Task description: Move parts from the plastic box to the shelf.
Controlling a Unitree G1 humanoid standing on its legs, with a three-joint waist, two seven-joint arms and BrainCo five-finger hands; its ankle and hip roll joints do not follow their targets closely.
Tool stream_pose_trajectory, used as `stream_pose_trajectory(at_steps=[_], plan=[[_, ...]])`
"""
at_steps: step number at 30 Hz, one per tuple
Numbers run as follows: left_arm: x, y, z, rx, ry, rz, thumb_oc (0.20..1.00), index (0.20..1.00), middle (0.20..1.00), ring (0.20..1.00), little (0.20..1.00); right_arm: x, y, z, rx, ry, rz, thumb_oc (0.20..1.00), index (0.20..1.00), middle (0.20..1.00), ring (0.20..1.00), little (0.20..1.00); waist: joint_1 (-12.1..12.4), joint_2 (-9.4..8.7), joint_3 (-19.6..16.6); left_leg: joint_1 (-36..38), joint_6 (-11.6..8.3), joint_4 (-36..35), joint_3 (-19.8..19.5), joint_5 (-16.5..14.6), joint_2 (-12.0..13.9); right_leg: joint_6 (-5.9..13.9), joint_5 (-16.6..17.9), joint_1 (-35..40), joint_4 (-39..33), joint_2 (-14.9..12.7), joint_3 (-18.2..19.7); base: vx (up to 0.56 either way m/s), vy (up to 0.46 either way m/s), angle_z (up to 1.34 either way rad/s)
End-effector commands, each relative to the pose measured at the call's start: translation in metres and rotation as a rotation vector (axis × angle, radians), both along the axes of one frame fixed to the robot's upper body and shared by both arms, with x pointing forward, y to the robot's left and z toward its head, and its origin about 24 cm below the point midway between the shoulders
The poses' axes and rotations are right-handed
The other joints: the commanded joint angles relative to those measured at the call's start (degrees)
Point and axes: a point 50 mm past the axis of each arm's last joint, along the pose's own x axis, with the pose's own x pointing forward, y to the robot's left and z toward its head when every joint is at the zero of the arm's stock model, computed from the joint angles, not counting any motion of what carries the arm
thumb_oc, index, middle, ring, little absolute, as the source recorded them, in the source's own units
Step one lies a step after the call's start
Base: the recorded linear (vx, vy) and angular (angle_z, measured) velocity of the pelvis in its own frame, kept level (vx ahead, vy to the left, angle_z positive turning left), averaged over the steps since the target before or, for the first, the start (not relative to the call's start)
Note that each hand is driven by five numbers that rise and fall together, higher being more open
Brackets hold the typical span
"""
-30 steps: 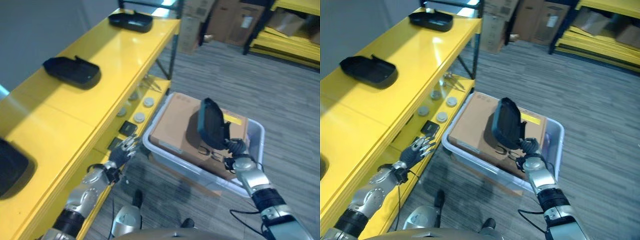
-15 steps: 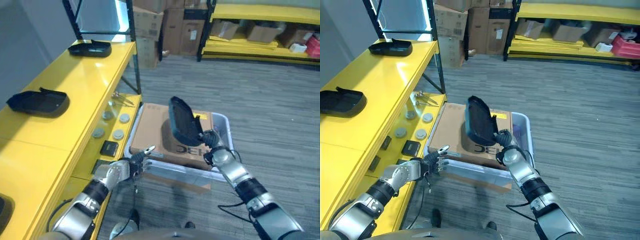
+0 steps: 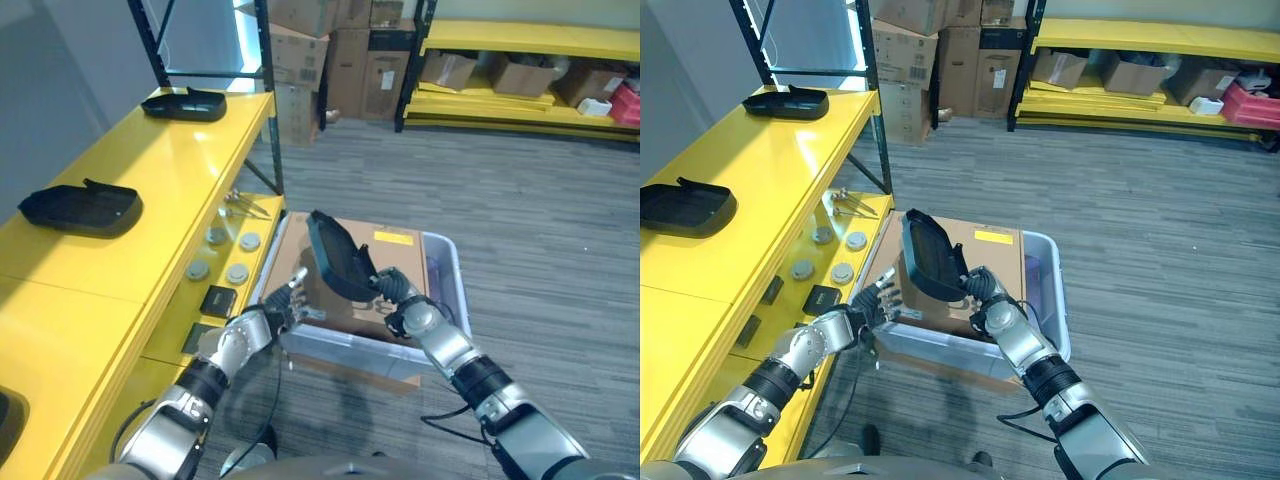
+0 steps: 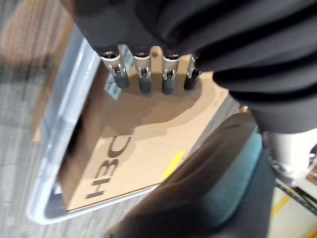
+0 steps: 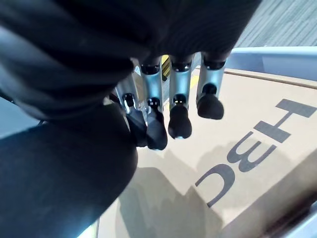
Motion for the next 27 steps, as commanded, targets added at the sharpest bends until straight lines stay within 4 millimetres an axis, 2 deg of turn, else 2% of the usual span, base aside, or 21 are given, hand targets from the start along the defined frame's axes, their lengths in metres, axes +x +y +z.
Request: stream_pose_trajectory(at_steps=[1,8,12,19,27], plan=[[0.029,-0.014,0.034,-0.032,-0.130,0.021,1.000,1.000,1.000,1.000,1.000,0.028,0.019,0.039,-0.029,-0.150,0.098,0.200,0.200,0.200,0.200,0.200,2.20,-1.45,-2.97,-0.94,-1.27,1.29,-1.56,-3.64,2.33,3.91,-3.33,-0.59,2.72,-3.26,-1.35,0.03,-0.004,0.00],[0.029,-0.013,0.033,-0.039,-0.142,0.026,1.000,1.000,1.000,1.000,1.000,0.028,0.026,0.042,-0.049,-0.137,0.181,0.200,0.200,0.200,0.200,0.200,2.32,-1.53,-2.95,-0.82,-1.44,1.15,-1.99,-3.59,2.29,3.75,-3.47,-0.30,2.65,-3.15,-1.79,0.01,0.000,0.00],[0.026,-0.018,0.035,-0.030,-0.168,-0.041,1.000,1.000,1.000,1.000,1.000,0.026,0.031,0.043,-0.050,-0.137,0.235,0.200,0.200,0.200,0.200,0.200,2.39,-1.47,-2.72,-0.77,-1.43,1.01,-2.28,-3.57,2.18,3.76,-3.39,-0.12,2.44,-3.12,-2.00,0.00,0.000,0.00],[0.020,-0.038,0.041,-0.041,-0.190,-0.112,1.000,1.000,1.000,1.000,1.000,0.024,0.052,0.043,-0.055,-0.127,0.331,0.200,0.200,0.200,0.200,0.200,2.49,-1.34,-2.35,-0.38,-1.54,0.67,-2.42,-3.42,2.10,3.95,-3.09,0.27,2.26,-3.29,-2.43,0.00,0.000,0.00],[0.018,-0.048,0.046,-0.039,-0.202,-0.152,1.000,1.000,1.000,1.000,1.000,0.025,0.064,0.045,-0.068,-0.124,0.368,0.200,0.200,0.200,0.200,0.200,2.84,-1.20,-2.11,-0.14,-1.59,0.49,-2.68,-3.33,2.03,4.03,-2.87,0.70,2.07,-3.44,-3.01,0.00,0.000,0.00]])
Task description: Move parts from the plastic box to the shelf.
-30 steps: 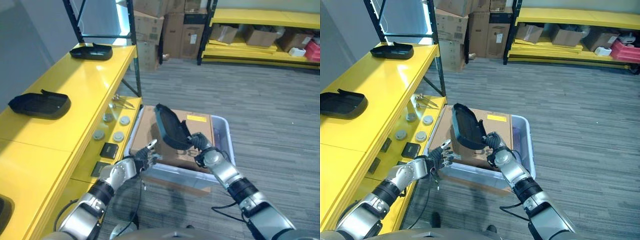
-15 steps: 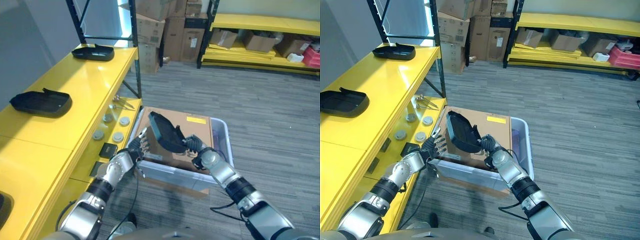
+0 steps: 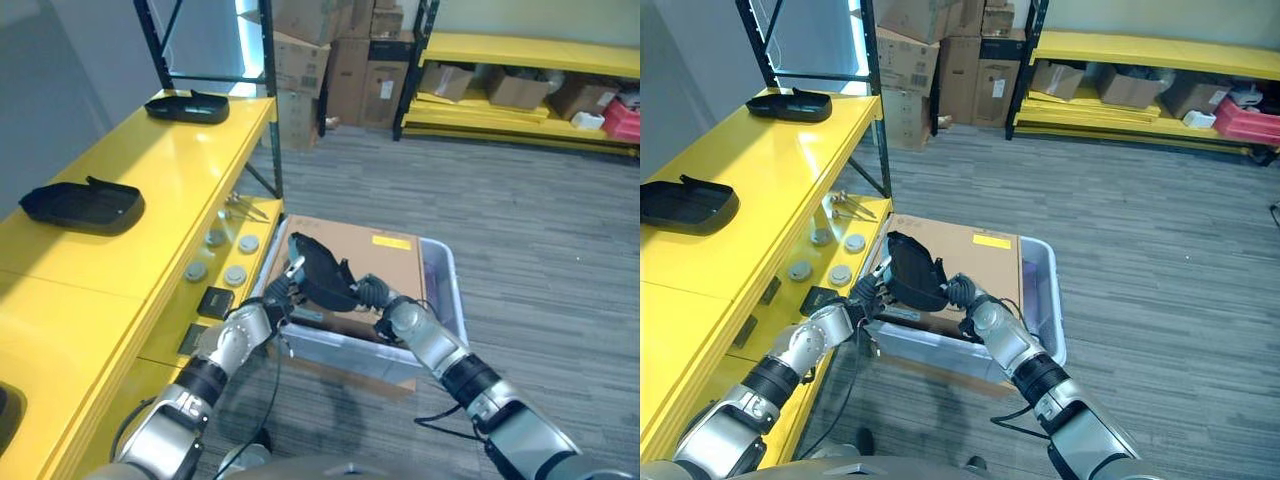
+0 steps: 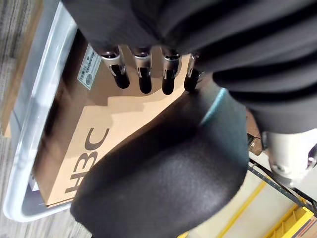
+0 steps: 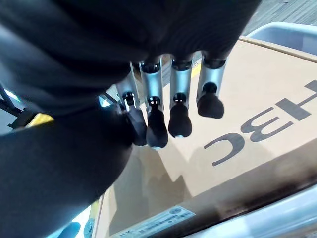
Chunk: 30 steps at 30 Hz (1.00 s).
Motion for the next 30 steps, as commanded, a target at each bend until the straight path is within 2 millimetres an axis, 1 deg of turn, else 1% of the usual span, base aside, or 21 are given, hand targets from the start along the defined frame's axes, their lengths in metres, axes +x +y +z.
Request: stream_pose_trajectory(at_steps=[1,7,11,12,18,21,26,30], plan=[[0.015,-0.044,0.036,-0.042,-0.136,-0.139,1.000,1.000,1.000,1.000,1.000,0.027,0.036,0.050,0.013,-0.198,0.153,0.200,0.200,0.200,0.200,0.200,2.30,0.10,-2.17,-1.14,-1.31,0.46,-2.75,-3.20,1.97,3.97,-3.64,-0.91,4.11,-3.59,-2.74,0.00,0.000,0.00],[0.015,-0.046,0.036,0.016,-0.164,-0.168,1.000,1.000,1.000,1.000,1.000,0.028,0.037,0.051,-0.001,-0.200,0.156,0.200,0.200,0.200,0.200,0.200,2.27,0.16,-2.05,-1.05,-1.39,0.35,-2.80,-3.19,2.03,4.10,-3.57,-0.86,4.07,-3.62,-2.79,0.00,0.000,0.00],[0.018,-0.041,0.038,0.105,-0.225,-0.191,1.000,1.000,1.000,1.000,1.000,0.028,0.035,0.051,0.002,-0.203,0.152,0.200,0.200,0.200,0.200,0.200,2.16,0.16,-2.06,-0.88,-1.34,0.27,-2.69,-3.21,2.07,4.12,-3.63,-0.75,4.04,-3.59,-2.81,0.00,0.000,0.00],[0.022,-0.039,0.044,0.193,-0.312,-0.240,0.206,0.206,0.206,0.206,0.206,0.029,0.034,0.052,0.007,-0.201,0.149,0.200,0.200,0.200,0.200,0.200,2.07,0.14,-2.20,-0.83,-1.42,0.20,-2.79,-3.21,2.06,4.17,-3.65,-0.69,3.95,-3.53,-2.70,0.00,0.000,0.00],[0.027,-0.040,0.059,0.259,-0.423,-0.308,0.200,0.200,0.200,0.200,0.200,0.031,0.034,0.054,0.012,-0.194,0.143,0.200,0.200,0.200,0.200,0.200,1.78,0.23,-2.35,-0.47,-1.51,0.09,-2.64,-3.25,2.07,4.33,-3.72,-0.42,3.88,-3.56,-2.66,0.00,0.000,0.00],[0.029,-0.041,0.073,0.243,-0.460,-0.322,0.200,0.200,0.200,0.200,0.200,0.031,0.033,0.054,0.017,-0.192,0.137,0.200,0.200,0.200,0.200,0.200,1.47,0.51,-2.46,-0.12,-1.56,-0.01,-2.40,-3.24,2.08,4.36,-3.80,-0.25,3.95,-3.53,-2.58,0.02,0.008,-0.04],[0.029,-0.039,0.075,0.247,-0.472,-0.321,0.200,0.200,0.200,0.200,0.200,0.032,0.032,0.055,0.026,-0.194,0.132,0.200,0.200,0.200,0.200,0.200,1.43,0.62,-2.39,0.00,-1.57,0.03,-2.37,-3.22,2.07,4.27,-3.91,-0.15,4.09,-3.52,-2.61,0.00,0.001,-0.01],[0.029,-0.041,0.079,0.222,-0.486,-0.324,0.200,0.200,0.200,0.200,0.200,0.033,0.033,0.056,0.035,-0.197,0.121,0.200,0.200,0.200,0.200,0.200,1.55,0.72,-2.38,-0.04,-1.54,-0.01,-2.51,-3.19,2.00,4.23,-3.91,-0.16,4.11,-3.53,-2.83,0.00,0.000,0.00]])
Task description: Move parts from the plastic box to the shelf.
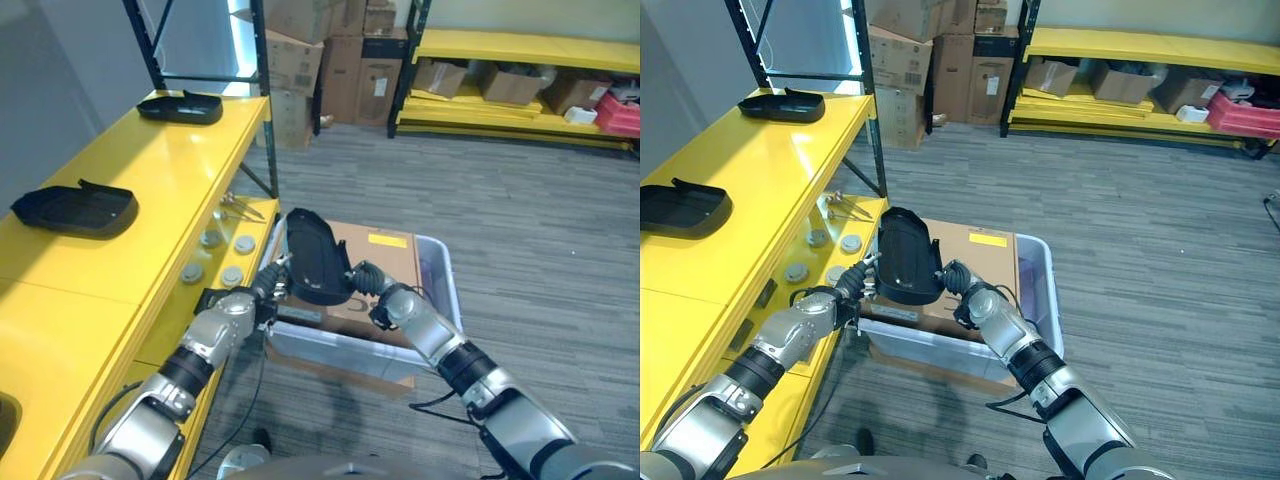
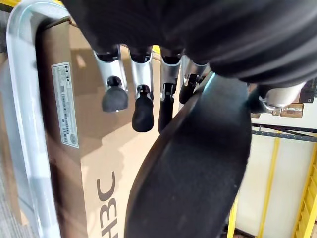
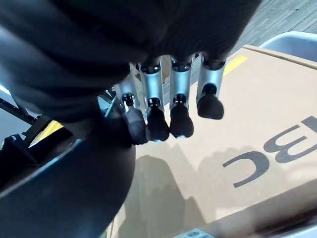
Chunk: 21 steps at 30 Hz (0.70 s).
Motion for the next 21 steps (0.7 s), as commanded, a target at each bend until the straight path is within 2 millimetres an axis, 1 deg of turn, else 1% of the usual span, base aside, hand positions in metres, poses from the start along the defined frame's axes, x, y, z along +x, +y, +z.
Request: stream_pose_trajectory(at_steps=[1,3,4,5,9,12,15,21], plan=[[0.017,-0.064,0.064,-0.171,-0.217,-0.231,0.200,0.200,0.200,0.200,0.200,0.020,0.028,0.038,0.035,-0.141,0.094,0.200,0.200,0.200,0.200,0.200,2.18,0.69,-2.43,-0.36,-1.43,0.02,-3.44,-3.12,1.99,4.40,-4.43,-0.32,4.79,-3.54,-3.10,0.00,0.000,0.00],[0.015,-0.065,0.065,-0.173,-0.215,-0.244,0.200,0.200,0.200,0.200,0.200,0.021,0.028,0.040,0.043,-0.145,0.084,0.200,0.200,0.200,0.200,0.200,2.28,0.71,-2.29,-0.35,-1.45,0.06,-3.54,-3.11,1.98,4.35,-4.45,-0.27,4.87,-3.54,-3.19,0.00,0.000,0.00],[0.014,-0.069,0.066,-0.173,-0.221,-0.273,0.627,0.627,0.627,0.627,0.627,0.021,0.029,0.040,0.045,-0.153,0.082,0.200,0.200,0.200,0.200,0.200,2.26,0.73,-2.30,-0.38,-1.37,0.06,-3.67,-3.16,1.91,4.31,-4.54,-0.30,4.99,-3.54,-3.21,0.00,0.000,0.00],[0.013,-0.071,0.066,-0.177,-0.216,-0.283,1.000,1.000,1.000,1.000,1.000,0.021,0.028,0.040,0.048,-0.154,0.083,0.200,0.200,0.200,0.200,0.200,2.25,0.73,-2.29,-0.39,-1.39,0.07,-3.69,-3.17,1.91,4.29,-4.55,-0.27,4.97,-3.54,-3.20,0.00,0.000,0.00],[0.006,-0.084,0.067,-0.166,-0.207,-0.359,1.000,1.000,1.000,1.000,1.000,0.022,0.034,0.042,0.049,-0.159,0.106,0.200,0.200,0.200,0.200,0.200,2.04,0.70,-2.39,-0.37,-1.27,0.02,-3.72,-3.22,1.83,4.24,-4.66,-0.35,5.14,-3.47,-3.07,0.00,0.000,0.00],[0.001,-0.094,0.068,-0.119,-0.217,-0.404,1.000,1.000,1.000,1.000,1.000,0.022,0.040,0.044,0.051,-0.155,0.131,0.200,0.200,0.200,0.200,0.200,1.61,0.50,-2.42,-0.39,-1.23,0.01,-3.56,-3.26,1.82,4.29,-4.80,-0.56,5.30,-3.32,-2.64,0.00,0.000,0.00],[0.000,-0.097,0.068,-0.090,-0.226,-0.410,1.000,1.000,1.000,1.000,1.000,0.022,0.043,0.043,0.044,-0.153,0.145,0.200,0.200,0.200,0.200,0.200,1.37,0.43,-2.42,-0.38,-1.22,0.04,-3.44,-3.27,1.84,4.35,-4.87,-0.81,5.55,-3.29,-2.33,0.00,0.000,0.00],[0.001,-0.100,0.068,-0.096,-0.209,-0.382,1.000,1.000,1.000,1.000,1.000,0.023,0.047,0.045,0.031,-0.152,0.160,0.200,0.200,0.200,0.200,0.200,1.23,0.40,-2.43,-0.18,-1.26,0.00,-3.30,-3.31,1.92,4.41,-4.91,-0.66,5.45,-3.27,-2.19,0.00,0.000,0.00]])
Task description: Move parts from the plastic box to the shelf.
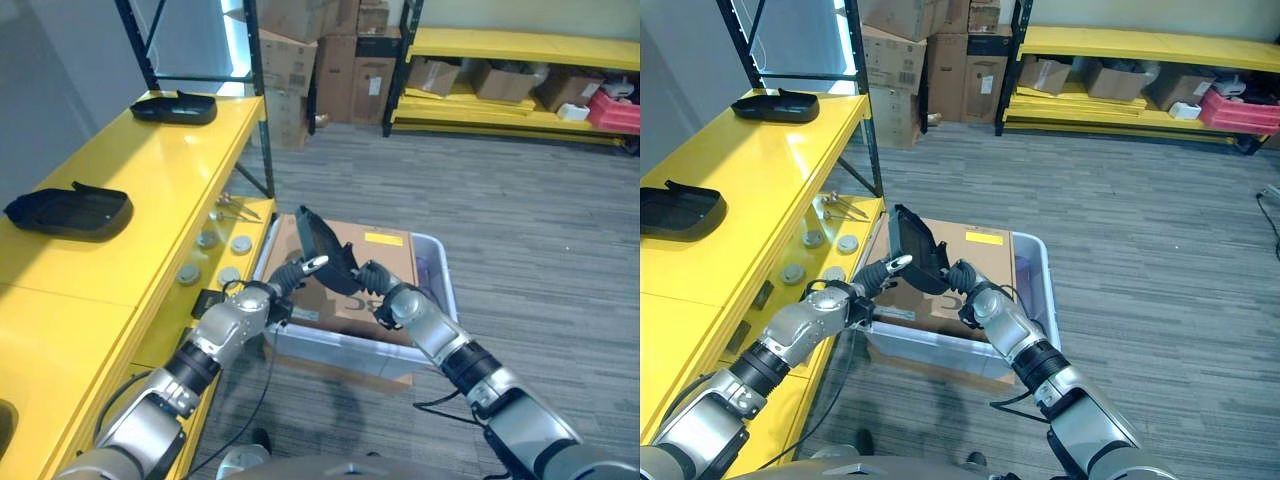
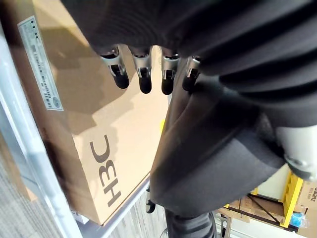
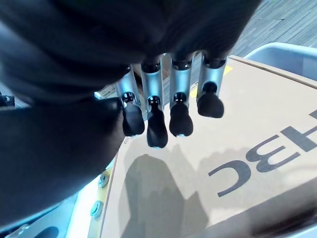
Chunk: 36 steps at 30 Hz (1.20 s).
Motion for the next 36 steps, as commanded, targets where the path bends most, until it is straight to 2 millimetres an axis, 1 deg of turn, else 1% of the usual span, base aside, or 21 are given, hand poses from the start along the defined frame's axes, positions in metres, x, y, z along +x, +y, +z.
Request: stream_pose_trajectory(at_steps=[1,9,13,15,16,17,19,20,21,22,24,25,27,28,29,30,31,33,34,35,36], plan=[[0.006,-0.071,0.050,-0.108,-0.147,-0.216,1.000,1.000,1.000,1.000,1.000,0.022,0.053,0.046,0.042,-0.154,0.182,0.200,0.200,0.200,0.200,0.200,2.26,0.36,-3.15,-0.93,-1.10,0.00,-3.34,-3.13,1.94,4.37,-4.90,-1.25,5.44,-3.27,-2.29,0.00,0.000,0.00],[0.009,-0.067,0.045,-0.101,-0.131,-0.182,1.000,1.000,1.000,1.000,1.000,0.023,0.054,0.045,0.040,-0.155,0.175,0.200,0.200,0.200,0.200,0.200,2.77,0.38,-3.15,-0.99,-1.10,0.11,-3.68,-3.08,1.91,4.22,-4.93,-1.10,5.48,-3.24,-2.43,0.00,0.000,0.00],[0.011,-0.066,0.041,-0.114,-0.137,-0.133,1.000,1.000,1.000,1.000,1.000,0.023,0.050,0.042,0.035,-0.154,0.122,0.200,0.200,0.200,0.200,0.200,2.80,0.35,-3.11,-0.94,-1.22,0.14,-3.98,-3.02,1.88,4.23,-4.88,-1.03,5.49,-3.22,-2.27,0.01,0.001,0.00],[0.015,-0.062,0.042,-0.186,-0.127,-0.058,1.000,1.000,1.000,1.000,1.000,0.025,0.038,0.034,0.018,-0.136,0.035,0.200,0.200,0.200,0.200,0.200,2.92,0.47,-3.29,-0.80,-1.27,0.10,-4.21,-3.11,1.78,4.24,-4.98,-0.89,5.47,-3.21,-2.17,0.06,0.019,-0.01],[0.015,-0.060,0.041,-0.201,-0.120,-0.051,1.000,1.000,1.000,1.000,1.000,0.025,0.035,0.033,0.014,-0.134,0.019,0.200,0.200,0.200,0.200,0.200,2.93,0.49,-3.26,-0.79,-1.30,0.14,-4.20,-3.10,1.80,4.24,-4.99,-0.91,5.54,-3.22,-2.16,0.07,0.031,-0.01],[0.016,-0.056,0.042,-0.242,-0.117,-0.016,1.000,1.000,1.000,1.000,1.000,0.025,0.027,0.029,0.003,-0.131,-0.018,0.200,0.200,0.200,0.200,0.200,3.03,0.60,-3.26,-0.76,-1.32,0.17,-4.16,-3.11,1.83,4.23,-5.02,-0.92,5.68,-3.29,-2.30,0.05,0.029,0.00],[0.018,-0.047,0.043,-0.273,-0.125,0.003,1.000,1.000,1.000,1.000,1.000,0.027,0.014,0.027,-0.020,-0.138,-0.076,0.200,0.200,0.200,0.200,0.200,3.42,0.74,-2.96,-1.00,-1.32,0.41,-4.16,-3.04,1.89,4.19,-5.02,-1.02,5.93,-3.47,-2.61,0.04,0.031,0.00],[0.018,-0.037,0.042,-0.297,-0.118,0.017,1.000,1.000,1.000,1.000,1.000,0.028,0.000,0.026,-0.033,-0.144,-0.134,0.200,0.200,0.200,0.200,0.200,3.91,0.87,-2.55,-1.35,-1.31,0.73,-4.41,-3.07,1.90,4.13,-5.04,-1.20,6.20,-3.59,-2.89,0.02,0.031,0.00],[0.018,-0.033,0.041,-0.307,-0.114,0.028,1.000,1.000,1.000,1.000,1.000,0.029,-0.007,0.026,-0.041,-0.147,-0.160,0.200,0.200,0.200,0.200,0.200,4.13,0.92,-2.41,-1.62,-1.32,0.94,-4.56,-3.12,1.86,4.10,-5.02,-1.30,6.25,-3.68,-3.04,0.03,0.047,0.03],[0.018,-0.021,0.035,-0.314,-0.108,0.031,1.000,1.000,1.000,1.000,1.000,0.028,-0.026,0.022,-0.056,-0.152,-0.231,0.200,0.200,0.200,0.200,0.200,4.72,1.06,-2.03,-2.26,-1.32,1.43,-4.83,-3.17,1.81,4.03,-5.01,-1.57,6.48,-3.88,-3.45,0.02,0.040,0.03],[0.017,-0.016,0.031,-0.312,-0.105,0.038,1.000,1.000,1.000,1.000,1.000,0.028,-0.036,0.022,-0.067,-0.155,-0.264,0.200,0.200,0.200,0.200,0.200,5.01,1.14,-1.81,-2.69,-1.33,1.75,-5.10,-3.24,1.73,3.98,-4.99,-1.80,6.62,-3.98,-3.59,0.01,0.018,0.01],[0.016,-0.011,0.028,-0.314,-0.101,0.051,1.000,1.000,1.000,1.000,1.000,0.028,-0.045,0.022,-0.080,-0.160,-0.294,0.200,0.200,0.200,0.200,0.200,5.26,1.23,-1.58,-3.11,-1.34,2.04,-5.33,-3.31,1.69,3.97,-5.02,-2.07,6.81,-4.08,-3.70,-0.01,0.050,0.04],[0.011,0.003,0.019,-0.340,-0.072,0.086,1.000,1.000,1.000,1.000,1.000,0.027,-0.072,0.025,-0.123,-0.177,-0.376,0.200,0.200,0.200,0.200,0.200,5.84,1.55,-0.70,-5.16,-1.33,3.26,-5.89,-3.52,1.47,3.98,-5.15,-3.68,7.69,-4.50,-3.90,-0.07,0.080,0.10],[0.010,0.008,0.017,-0.347,-0.066,0.090,1.000,1.000,1.000,1.000,1.000,0.026,-0.080,0.026,-0.136,-0.183,-0.402,0.200,0.200,0.200,0.200,0.200,6.10,1.67,-0.30,-6.21,-1.38,3.86,-6.14,-3.53,1.41,4.01,-5.18,-4.41,8.07,-4.70,-4.10,-0.14,0.076,0.12],[0.009,0.014,0.015,-0.347,-0.070,0.101,1.000,1.000,1.000,1.000,1.000,0.026,-0.091,0.030,-0.151,-0.198,-0.436,0.200,0.200,0.200,0.200,0.200,6.42,1.87,0.50,-7.40,-1.32,4.45,-6.43,-3.52,1.32,3.98,-5.13,-5.34,8.44,-4.85,-4.11,-0.30,0.057,0.15],[0.009,0.022,0.016,-0.367,-0.089,0.110,1.000,1.000,1.000,1.000,1.000,0.030,-0.110,0.043,-0.173,-0.245,-0.493,0.200,0.200,0.200,0.200,0.200,6.96,2.16,2.70,-10.21,-1.34,5.41,-7.17,-3.37,1.05,4.00,-4.99,-7.45,9.03,-5.19,-4.31,-0.29,0.038,0.16],[0.010,0.023,0.016,-0.370,-0.091,0.113,1.000,1.000,1.000,1.000,1.000,0.031,-0.112,0.044,-0.175,-0.249,-0.501,0.200,0.200,0.200,0.200,0.200,7.01,2.18,2.89,-10.66,-1.33,5.61,-7.28,-3.37,1.02,4.00,-5.00,-7.81,9.17,-5.25,-4.35,-0.33,0.010,0.22],[0.012,0.029,0.021,-0.367,-0.124,0.116,1.000,1.000,1.000,1.000,1.000,0.035,-0.123,0.055,-0.180,-0.285,-0.541,0.200,0.200,0.200,0.200,0.200,7.52,2.25,4.61,-12.66,-1.27,6.05,-7.64,-3.15,0.89,3.96,-4.84,-9.27,9.45,-5.47,-4.63,-0.26,-0.024,0.16],[0.013,0.036,0.024,-0.370,-0.152,0.121,1.000,1.000,1.000,1.000,1.000,0.038,-0.136,0.066,-0.184,-0.318,-0.589,0.200,0.200,0.200,0.200,0.200,8.20,2.28,6.70,-14.95,-1.17,6.69,-8.28,-2.77,0.66,3.85,-4.55,-10.96,9.94,-5.70,-5.00,-0.34,-0.054,0.10],[0.012,0.042,0.025,-0.384,-0.162,0.120,1.000,1.000,1.000,1.000,1.000,0.039,-0.145,0.072,-0.185,-0.337,-0.621,0.200,0.200,0.200,0.200,0.200,8.76,2.24,8.13,-16.68,-1.02,7.41,-8.82,-2.57,0.42,3.73,-4.38,-12.20,10.50,-5.94,-5.38,-0.31,-0.056,0.15],[0.011,0.044,0.026,-0.391,-0.164,0.119,1.000,1.000,1.000,1.000,1.000,0.038,-0.149,0.074,-0.188,-0.342,-0.632,0.200,0.200,0.200,0.200,0.200,9.05,2.21,8.66,-17.30,-0.97,7.65,-9.03,-2.50,0.32,3.67,-4.34,-12.59,10.67,-6.02,-5.61,-0.19,-0.042,0.18]])
